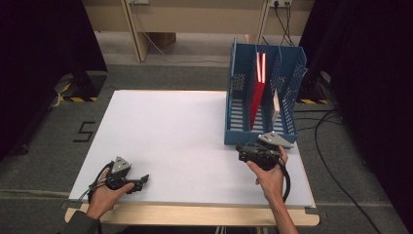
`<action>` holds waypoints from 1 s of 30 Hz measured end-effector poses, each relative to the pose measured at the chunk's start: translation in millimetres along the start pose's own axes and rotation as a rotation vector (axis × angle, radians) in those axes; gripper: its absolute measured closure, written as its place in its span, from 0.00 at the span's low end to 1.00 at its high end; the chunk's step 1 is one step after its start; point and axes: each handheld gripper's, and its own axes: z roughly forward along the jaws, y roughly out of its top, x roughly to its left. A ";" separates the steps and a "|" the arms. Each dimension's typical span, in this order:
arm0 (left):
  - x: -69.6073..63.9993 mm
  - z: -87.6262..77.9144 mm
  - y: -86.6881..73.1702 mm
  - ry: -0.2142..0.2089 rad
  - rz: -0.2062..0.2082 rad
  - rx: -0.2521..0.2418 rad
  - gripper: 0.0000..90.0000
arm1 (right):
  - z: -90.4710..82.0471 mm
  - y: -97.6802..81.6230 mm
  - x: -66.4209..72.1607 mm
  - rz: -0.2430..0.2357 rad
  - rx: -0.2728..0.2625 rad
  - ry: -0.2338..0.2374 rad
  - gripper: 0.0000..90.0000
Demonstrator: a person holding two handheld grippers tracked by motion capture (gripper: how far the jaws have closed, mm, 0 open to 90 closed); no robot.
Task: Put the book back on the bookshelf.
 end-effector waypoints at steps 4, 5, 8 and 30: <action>0.2 -0.1 0.0 0.000 0.002 0.001 0.16 | -0.3 -6.0 8.9 -0.012 0.004 0.019 0.18; 0.1 0.0 -0.1 0.001 0.002 0.000 0.16 | -1.1 -7.1 11.3 -0.020 0.004 0.015 0.17; 0.0 0.0 -0.2 0.000 0.000 0.000 0.16 | -4.1 -11.1 17.5 -0.037 0.002 0.026 0.17; -0.1 0.2 -0.7 -0.001 0.000 -0.006 0.16 | -0.2 -72.4 39.3 -0.134 0.148 0.116 0.18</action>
